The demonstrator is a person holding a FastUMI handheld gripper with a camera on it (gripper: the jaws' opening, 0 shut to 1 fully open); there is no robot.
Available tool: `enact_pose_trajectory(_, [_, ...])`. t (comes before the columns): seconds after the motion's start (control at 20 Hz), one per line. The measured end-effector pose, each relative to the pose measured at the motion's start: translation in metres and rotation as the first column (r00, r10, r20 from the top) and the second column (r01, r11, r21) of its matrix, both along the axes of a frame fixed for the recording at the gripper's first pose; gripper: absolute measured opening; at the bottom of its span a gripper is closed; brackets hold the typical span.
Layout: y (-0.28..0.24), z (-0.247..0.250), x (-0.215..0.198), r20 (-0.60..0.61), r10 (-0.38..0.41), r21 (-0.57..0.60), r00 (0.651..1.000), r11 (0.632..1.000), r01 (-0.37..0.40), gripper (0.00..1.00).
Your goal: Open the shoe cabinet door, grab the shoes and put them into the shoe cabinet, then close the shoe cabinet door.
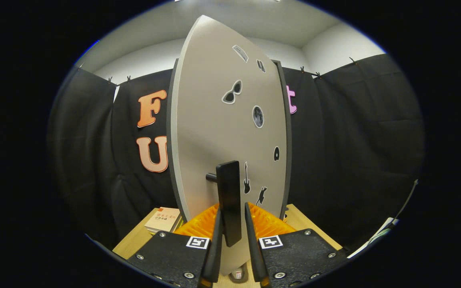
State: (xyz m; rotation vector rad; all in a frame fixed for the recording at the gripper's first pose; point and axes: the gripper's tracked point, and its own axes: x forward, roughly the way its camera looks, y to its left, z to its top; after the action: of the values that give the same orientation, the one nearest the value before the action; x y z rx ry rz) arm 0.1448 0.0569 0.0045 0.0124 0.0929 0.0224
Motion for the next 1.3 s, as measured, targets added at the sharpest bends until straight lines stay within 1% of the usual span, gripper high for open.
enact_pose_trajectory(0.4, [-0.023, 0.001, -0.005, -0.002, -0.079, -0.029, 0.997, 0.996, 0.079, 0.31])
enact_pose_trajectory(0.7, [-0.042, 0.002, -0.010, 0.002, -0.107, -0.027, 0.994, 0.994, 0.107, 0.31])
enact_pose_trajectory(1.0, [-0.050, 0.001, -0.012, -0.005, -0.116, -0.028, 0.993, 0.993, 0.116, 0.31])
enact_pose_trajectory(1.3, [-0.067, 0.001, -0.010, 0.001, -0.162, -0.006, 0.987, 0.987, 0.162, 0.31])
